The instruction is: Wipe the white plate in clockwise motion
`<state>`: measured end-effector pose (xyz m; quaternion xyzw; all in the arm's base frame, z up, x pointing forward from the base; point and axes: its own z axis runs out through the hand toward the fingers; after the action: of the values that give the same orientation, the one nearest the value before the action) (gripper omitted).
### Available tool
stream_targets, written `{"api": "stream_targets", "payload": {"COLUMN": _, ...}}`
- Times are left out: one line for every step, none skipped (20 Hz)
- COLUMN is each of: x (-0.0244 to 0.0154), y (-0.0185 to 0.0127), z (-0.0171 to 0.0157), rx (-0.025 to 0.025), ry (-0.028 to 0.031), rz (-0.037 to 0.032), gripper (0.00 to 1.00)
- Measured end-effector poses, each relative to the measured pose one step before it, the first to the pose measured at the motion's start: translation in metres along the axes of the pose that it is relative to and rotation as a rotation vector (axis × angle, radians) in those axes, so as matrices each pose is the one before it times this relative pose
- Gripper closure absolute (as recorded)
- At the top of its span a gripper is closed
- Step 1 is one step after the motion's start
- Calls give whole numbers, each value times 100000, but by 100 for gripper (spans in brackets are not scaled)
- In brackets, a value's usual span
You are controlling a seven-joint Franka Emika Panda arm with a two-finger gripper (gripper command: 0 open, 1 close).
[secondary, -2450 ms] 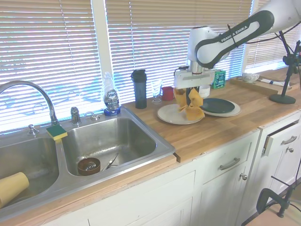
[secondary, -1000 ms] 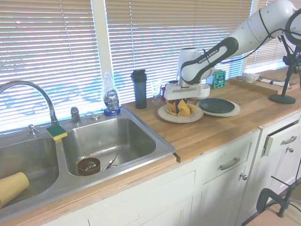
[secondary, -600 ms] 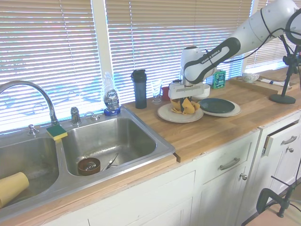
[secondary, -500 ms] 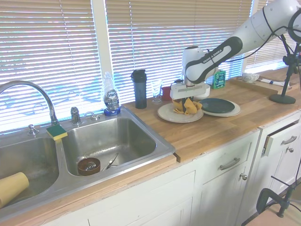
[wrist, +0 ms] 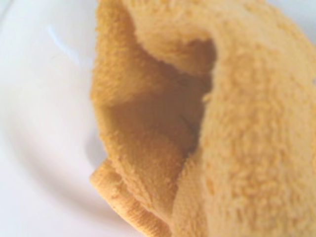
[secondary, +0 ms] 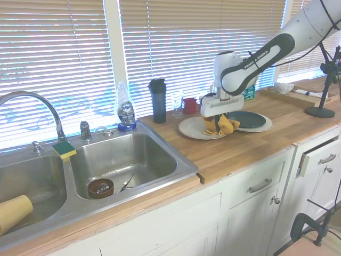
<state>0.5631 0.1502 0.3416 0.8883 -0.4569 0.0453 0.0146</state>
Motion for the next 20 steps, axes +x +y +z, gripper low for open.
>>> {"api": "stream_targets", "payload": {"x": -897, "y": -195, "z": -76, "rx": 141, "ry": -355, "rz": -508, "gripper": 100}}
{"api": "stream_targets", "payload": {"x": -941, "y": -294, "z": -108, "rx": 281, "ry": -382, "rz": -442, "gripper": 100}}
{"api": "stream_targets", "payload": {"x": -964, "y": -329, "z": -111, "rx": 288, "ry": -331, "rz": -401, "gripper": 100}}
{"api": "stream_targets", "payload": {"x": -847, "y": -281, "z": -81, "rx": 221, "ry": -228, "rz": -424, "gripper": 100}}
{"api": "stream_targets", "payload": {"x": -750, "y": -245, "z": -73, "rx": 199, "ry": -206, "rz": -386, "gripper": 100}}
{"api": "stream_targets", "payload": {"x": -662, "y": -225, "z": -83, "rx": 211, "ry": -158, "rz": -348, "gripper": 100}}
{"api": "stream_targets", "payload": {"x": -578, "y": -214, "z": -103, "rx": 259, "ry": -138, "rz": -228, "gripper": 100}}
{"api": "stream_targets", "payload": {"x": -514, "y": -211, "z": -119, "rx": 294, "ry": -101, "rz": -237, "gripper": 100}}
{"api": "stream_targets", "payload": {"x": -491, "y": -220, "z": -104, "rx": 288, "ry": -103, "rz": -366, "gripper": 100}}
{"api": "stream_targets", "payload": {"x": -433, "y": -270, "z": -75, "rx": 312, "ry": -189, "rz": -237, "gripper": 100}}
{"api": "stream_targets", "payload": {"x": -300, "y": -352, "z": -64, "rx": 414, "ry": -225, "rz": -126, "gripper": 100}}
{"api": "stream_targets", "payload": {"x": -194, "y": -393, "z": -5, "rx": 392, "ry": -302, "rz": -129, "gripper": 100}}
{"api": "stream_targets", "payload": {"x": -93, "y": -462, "z": 36, "rx": 416, "ry": -295, "rz": -117, "gripper": 100}}
{"api": "stream_targets", "payload": {"x": -38, "y": -493, "z": 124, "rx": 315, "ry": -191, "rz": -149, "gripper": 100}}
{"api": "stream_targets", "payload": {"x": 38, "y": -502, "z": 110, "rx": 357, "ry": -129, "rz": -76, "gripper": 100}}
{"api": "stream_targets", "payload": {"x": 107, "y": -500, "z": 98, "rx": 424, "ry": -106, "rz": 20, "gripper": 100}}
{"api": "stream_targets", "payload": {"x": 173, "y": -555, "z": 123, "rx": 510, "ry": -102, "rz": 114, "gripper": 100}}
{"api": "stream_targets", "payload": {"x": 247, "y": -543, "z": 110, "rx": 519, "ry": -56, "rz": 231, "gripper": 100}}
{"api": "stream_targets", "payload": {"x": 339, "y": -518, "z": 118, "rx": 553, "ry": 26, "rz": 383, "gripper": 100}}
{"api": "stream_targets", "payload": {"x": 466, "y": -547, "z": 157, "rx": 536, "ry": 111, "rz": 517, "gripper": 100}}
